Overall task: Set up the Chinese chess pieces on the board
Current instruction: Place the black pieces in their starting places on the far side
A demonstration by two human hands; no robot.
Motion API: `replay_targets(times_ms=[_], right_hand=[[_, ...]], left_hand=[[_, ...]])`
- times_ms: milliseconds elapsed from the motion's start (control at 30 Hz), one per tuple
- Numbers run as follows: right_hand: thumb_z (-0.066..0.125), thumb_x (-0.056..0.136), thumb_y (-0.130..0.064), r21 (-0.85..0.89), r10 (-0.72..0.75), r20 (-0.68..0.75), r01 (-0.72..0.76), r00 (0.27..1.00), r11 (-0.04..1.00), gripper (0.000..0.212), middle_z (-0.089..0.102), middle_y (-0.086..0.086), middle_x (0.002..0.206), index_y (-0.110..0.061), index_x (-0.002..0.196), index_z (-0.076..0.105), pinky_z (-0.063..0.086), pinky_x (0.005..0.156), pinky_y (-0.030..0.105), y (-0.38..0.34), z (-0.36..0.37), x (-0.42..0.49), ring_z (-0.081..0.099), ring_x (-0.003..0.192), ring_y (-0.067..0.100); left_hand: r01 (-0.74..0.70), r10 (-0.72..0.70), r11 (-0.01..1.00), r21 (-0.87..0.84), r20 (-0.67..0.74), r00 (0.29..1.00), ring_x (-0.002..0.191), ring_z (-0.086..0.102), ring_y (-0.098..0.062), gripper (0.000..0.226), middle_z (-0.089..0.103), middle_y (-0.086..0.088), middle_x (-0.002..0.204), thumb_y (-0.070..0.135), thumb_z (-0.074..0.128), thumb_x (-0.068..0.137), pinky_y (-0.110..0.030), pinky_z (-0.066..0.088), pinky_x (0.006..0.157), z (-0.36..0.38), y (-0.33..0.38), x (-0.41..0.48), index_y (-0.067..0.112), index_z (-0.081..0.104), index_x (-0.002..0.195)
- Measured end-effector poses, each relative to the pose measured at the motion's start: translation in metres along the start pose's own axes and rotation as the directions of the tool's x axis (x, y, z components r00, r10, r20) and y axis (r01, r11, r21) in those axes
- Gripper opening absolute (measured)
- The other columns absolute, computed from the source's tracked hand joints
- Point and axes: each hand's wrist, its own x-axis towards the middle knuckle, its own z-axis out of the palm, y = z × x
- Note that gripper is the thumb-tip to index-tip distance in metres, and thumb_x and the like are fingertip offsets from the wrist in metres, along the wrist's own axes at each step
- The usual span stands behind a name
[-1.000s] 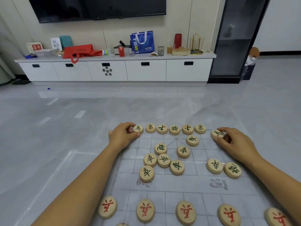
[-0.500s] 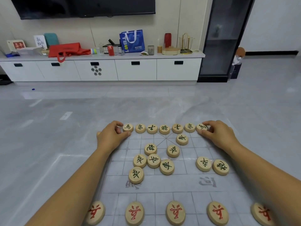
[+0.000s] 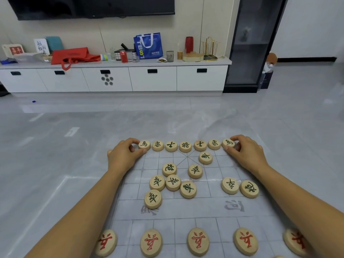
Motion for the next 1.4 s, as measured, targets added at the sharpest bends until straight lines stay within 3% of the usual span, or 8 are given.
replay_targets(times_ms=[167,300,400,700,1400], right_hand=[[0.056,0.083,-0.044,-0.001,0.01,0.0,-0.01,1.0,1.0,0.041,0.056,-0.001,0.085,-0.019,0.115,0.053,0.036,0.087,0.039,-0.0011,-0.0003,0.0003,0.052,0.093,0.022],[0.054,0.085,-0.036,-0.007,-0.01,-0.001,0.01,1.0,1.0,0.036,0.054,-0.001,0.085,-0.02,0.117,0.054,0.034,0.086,0.037,0.0002,-0.0004,0.0002,0.048,0.088,0.018],[0.054,0.085,-0.039,-0.001,-0.01,-0.009,0.01,1.0,1.0,0.034,0.055,-0.001,0.085,-0.019,0.113,0.055,0.033,0.083,0.036,-0.0005,-0.0005,0.0003,0.048,0.087,0.018],[0.053,0.085,-0.042,-0.002,-0.008,-0.008,0.008,1.0,1.0,0.035,0.055,-0.001,0.083,-0.019,0.111,0.055,0.034,0.083,0.036,-0.0014,-0.0007,-0.0003,0.05,0.088,0.019],[0.056,0.084,-0.041,0.006,-0.009,-0.01,0.009,1.0,1.0,0.034,0.054,-0.002,0.082,-0.019,0.111,0.055,0.037,0.083,0.037,0.0019,0.0009,0.0007,0.05,0.086,0.019]], left_hand=[[-0.018,0.016,0.999,0.039,0.035,0.999,0.087,0.053,-0.015,0.044,0.057,0.001,0.089,0.046,0.064,0.079,-0.035,0.035,0.081,0.0011,-0.0017,0.0017,0.034,0.055,0.12],[-0.016,0.015,0.999,0.045,0.02,1.0,0.086,0.051,-0.014,0.035,0.054,0.003,0.088,0.044,0.062,0.082,-0.034,0.034,0.081,0.0006,-0.0005,0.001,0.034,0.059,0.115],[0.009,-0.009,0.999,0.034,0.006,1.0,0.087,0.052,-0.016,0.033,0.054,0.002,0.088,0.045,0.063,0.081,-0.039,0.039,0.089,0.0006,0.0009,0.0011,0.032,0.06,0.111],[0.003,-0.003,0.999,0.05,0.012,1.0,0.086,0.052,-0.017,0.034,0.053,0.003,0.085,0.046,0.062,0.081,-0.041,0.041,0.09,0.0024,-0.0011,0.0034,0.034,0.06,0.113],[-0.051,0.045,0.99,0.129,0.053,0.998,0.085,0.049,-0.014,0.034,0.05,0.004,0.087,0.045,0.057,0.085,-0.033,0.03,0.079,0.0029,-0.005,0.0062,0.04,0.056,0.119]])
